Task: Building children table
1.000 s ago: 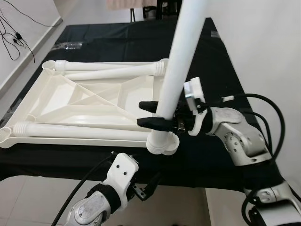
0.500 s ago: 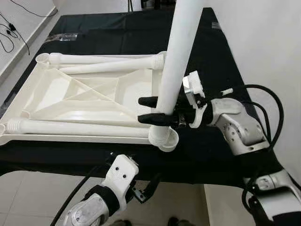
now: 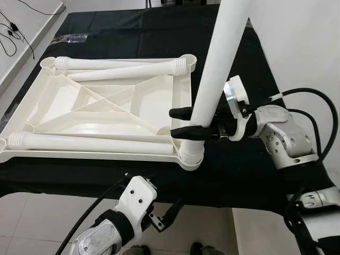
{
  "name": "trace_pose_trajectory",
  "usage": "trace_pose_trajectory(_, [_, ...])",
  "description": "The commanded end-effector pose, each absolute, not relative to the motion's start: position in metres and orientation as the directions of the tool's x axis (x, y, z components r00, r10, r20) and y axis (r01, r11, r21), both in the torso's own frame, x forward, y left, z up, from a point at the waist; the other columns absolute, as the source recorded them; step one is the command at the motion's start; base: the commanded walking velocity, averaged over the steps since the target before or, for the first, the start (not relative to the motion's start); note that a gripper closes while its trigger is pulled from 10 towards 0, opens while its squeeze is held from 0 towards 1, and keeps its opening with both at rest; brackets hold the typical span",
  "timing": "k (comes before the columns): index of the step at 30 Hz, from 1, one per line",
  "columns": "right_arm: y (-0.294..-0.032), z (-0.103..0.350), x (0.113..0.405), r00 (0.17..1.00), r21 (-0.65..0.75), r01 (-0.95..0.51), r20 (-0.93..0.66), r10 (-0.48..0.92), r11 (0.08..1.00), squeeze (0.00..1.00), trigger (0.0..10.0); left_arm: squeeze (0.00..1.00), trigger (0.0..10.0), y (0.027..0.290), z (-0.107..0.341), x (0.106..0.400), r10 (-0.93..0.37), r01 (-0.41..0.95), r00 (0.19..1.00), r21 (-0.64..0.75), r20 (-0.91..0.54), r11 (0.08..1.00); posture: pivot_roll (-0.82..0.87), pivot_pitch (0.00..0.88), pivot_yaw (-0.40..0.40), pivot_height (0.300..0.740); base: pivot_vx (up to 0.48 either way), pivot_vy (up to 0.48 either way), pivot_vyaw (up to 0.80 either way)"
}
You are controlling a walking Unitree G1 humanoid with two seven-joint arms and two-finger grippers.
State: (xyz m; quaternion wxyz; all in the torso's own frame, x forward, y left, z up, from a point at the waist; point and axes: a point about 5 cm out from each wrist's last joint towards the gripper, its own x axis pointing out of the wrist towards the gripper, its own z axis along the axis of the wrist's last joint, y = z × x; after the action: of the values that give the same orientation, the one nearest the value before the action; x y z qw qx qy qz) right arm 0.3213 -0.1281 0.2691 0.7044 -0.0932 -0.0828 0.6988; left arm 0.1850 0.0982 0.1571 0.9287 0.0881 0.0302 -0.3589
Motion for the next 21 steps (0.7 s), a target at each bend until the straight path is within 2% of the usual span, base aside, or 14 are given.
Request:
trace_pose_trajectory(1, [-0.127, 0.249, 0.322, -0.002, -0.18, -0.983, -0.092, 0.996, -0.019, 0.0, 10.0, 0.0, 10.0, 0.1, 0.152, 0.181, -0.667, 0.685, 0.728, 0.145, -0.158, 0.714, 0.06, 0.281, 0.008, 0.74, 0.0, 0.0, 0.0])
trace_pose_trajectory(4, [-0.126, 0.248, 0.321, -0.008, -0.184, -0.983, -0.104, 0.995, -0.027, 0.0, 10.0, 0.0, 10.0, 0.1, 0.152, 0.181, -0.668, 0.686, 0.727, 0.144, -0.159, 0.713, 0.06, 0.279, 0.009, 0.74, 0.0, 0.0, 0.0])
trace_pose_trajectory(5, [-0.125, 0.246, 0.318, -0.04, -0.208, -0.975, -0.182, 0.983, -0.078, 0.0, 10.0, 0.0, 10.0, 0.099, 0.151, 0.18, -0.67, 0.689, 0.724, 0.144, -0.161, 0.71, 0.06, 0.275, 0.014, 0.74, 0.0, 0.0, 0.0])
trace_pose_trajectory(13, [-0.122, 0.249, 0.311, -0.109, -0.239, -0.954, -0.278, 0.954, -0.179, 0.0, 10.0, 0.0, 10.0, 0.098, 0.151, 0.179, -0.678, 0.697, 0.717, 0.143, -0.163, 0.703, 0.05, 0.27, 0.016, 0.74, 0.0, 0.0, 0.0])
trace_pose_trajectory(15, [-0.12, 0.249, 0.305, -0.16, -0.244, -0.938, -0.328, 0.931, -0.247, 0.0, 10.0, 0.0, 10.0, 0.098, 0.15, 0.179, -0.679, 0.699, 0.715, 0.141, -0.164, 0.701, 0.05, 0.268, 0.015, 0.74, 0.0, 0.0, 0.0])
trace_pose_trajectory(21, [-0.117, 0.25, 0.303, -0.192, -0.254, -0.919, -0.378, 0.906, -0.301, 0.0, 10.0, 0.0, 10.0, 0.097, 0.15, 0.179, -0.68, 0.699, 0.714, 0.139, -0.165, 0.701, 0.05, 0.268, 0.011, 0.74, 0.0, 0.0, 0.0])
